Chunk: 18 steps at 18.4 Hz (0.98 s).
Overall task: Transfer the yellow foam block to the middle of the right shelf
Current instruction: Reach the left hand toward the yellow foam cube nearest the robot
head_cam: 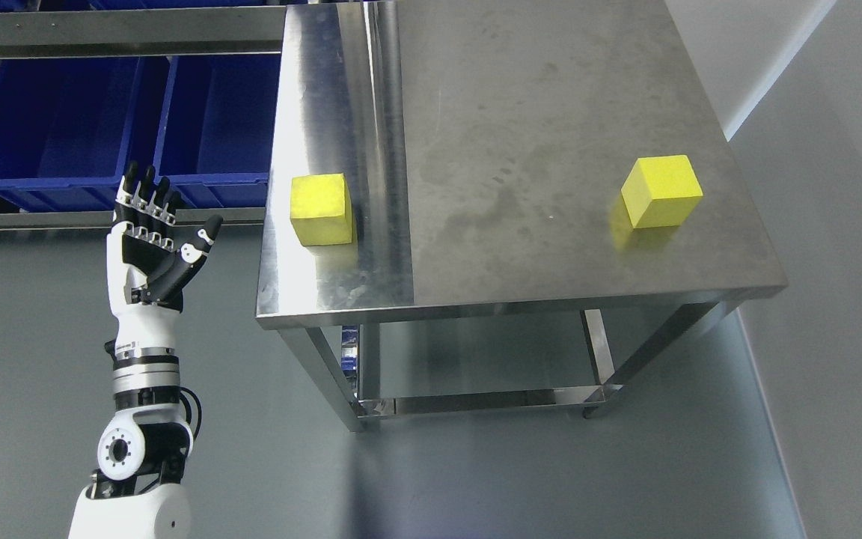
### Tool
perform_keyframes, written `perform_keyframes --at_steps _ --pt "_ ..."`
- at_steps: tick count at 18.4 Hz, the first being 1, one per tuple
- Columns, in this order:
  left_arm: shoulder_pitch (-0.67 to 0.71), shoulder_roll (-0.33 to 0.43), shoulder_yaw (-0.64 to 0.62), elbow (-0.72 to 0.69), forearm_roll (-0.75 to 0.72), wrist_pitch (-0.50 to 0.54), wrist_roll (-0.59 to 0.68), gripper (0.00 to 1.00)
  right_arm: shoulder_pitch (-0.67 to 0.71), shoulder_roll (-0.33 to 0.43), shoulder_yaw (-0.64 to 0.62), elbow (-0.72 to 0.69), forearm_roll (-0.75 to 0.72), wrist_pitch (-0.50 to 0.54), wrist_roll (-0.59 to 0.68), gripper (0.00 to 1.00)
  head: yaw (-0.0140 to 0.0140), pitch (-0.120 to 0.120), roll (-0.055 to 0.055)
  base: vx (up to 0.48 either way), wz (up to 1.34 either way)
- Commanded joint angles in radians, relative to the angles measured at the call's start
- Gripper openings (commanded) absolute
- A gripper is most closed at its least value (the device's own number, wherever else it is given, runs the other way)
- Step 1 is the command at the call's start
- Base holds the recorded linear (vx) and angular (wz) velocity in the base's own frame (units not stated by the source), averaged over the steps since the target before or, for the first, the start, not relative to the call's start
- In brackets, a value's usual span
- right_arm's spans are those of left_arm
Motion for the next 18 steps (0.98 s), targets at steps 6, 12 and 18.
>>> perform_keyframes --at_steps 6,12,18 --pt "0.021 -0.008 -0.006 0.004 0.001 0.000 -0.003 0.99 0.002 -0.017 0.000 -0.017 0.003 0.001 0.000 1.00 0.0000 0.000 0.000 0.000 0.00" --pt "-0.037 -0.004 -0.012 -0.032 0.001 0.026 -0.006 0.98 0.002 -0.017 0.000 -0.017 0.003 0.001 0.000 1.00 0.0000 0.000 0.000 0.000 0.00" --pt "-0.221 -0.011 -0.042 -0.030 0.001 0.268 -0.006 0.97 0.002 -0.017 0.000 -0.017 0.003 0.001 0.000 1.00 0.0000 0.000 0.000 0.000 0.00"
